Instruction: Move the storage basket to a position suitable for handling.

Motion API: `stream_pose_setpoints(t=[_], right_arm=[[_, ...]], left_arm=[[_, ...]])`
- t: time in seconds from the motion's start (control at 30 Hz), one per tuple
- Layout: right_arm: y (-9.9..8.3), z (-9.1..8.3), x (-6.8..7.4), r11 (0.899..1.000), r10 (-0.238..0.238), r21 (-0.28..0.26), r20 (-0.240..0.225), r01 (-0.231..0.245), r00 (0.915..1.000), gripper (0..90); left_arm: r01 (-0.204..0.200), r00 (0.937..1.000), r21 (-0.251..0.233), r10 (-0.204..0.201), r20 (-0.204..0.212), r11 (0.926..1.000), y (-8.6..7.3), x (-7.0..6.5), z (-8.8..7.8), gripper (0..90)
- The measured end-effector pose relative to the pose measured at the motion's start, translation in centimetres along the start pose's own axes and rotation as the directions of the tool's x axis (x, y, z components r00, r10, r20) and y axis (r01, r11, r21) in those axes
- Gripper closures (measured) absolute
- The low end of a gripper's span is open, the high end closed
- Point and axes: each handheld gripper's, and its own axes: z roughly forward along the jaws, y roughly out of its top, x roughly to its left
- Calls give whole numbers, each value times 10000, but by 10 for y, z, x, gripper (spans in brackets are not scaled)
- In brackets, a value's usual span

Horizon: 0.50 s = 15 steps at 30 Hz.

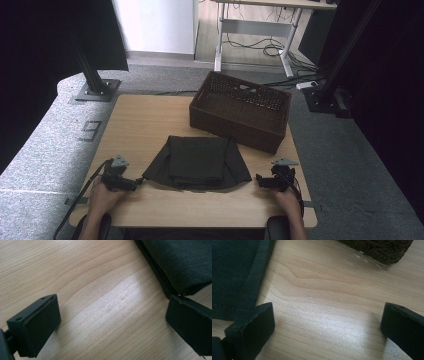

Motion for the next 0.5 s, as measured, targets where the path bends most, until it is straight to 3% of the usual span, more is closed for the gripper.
stream_pose_setpoints(t=[0.5], right_arm=[[0, 0, 1, 9999, -103, -8, -131, 103, 9999, 0]], left_arm=[[308, 9993, -27, -309, -214, 9995, 0, -3, 0, 0]])
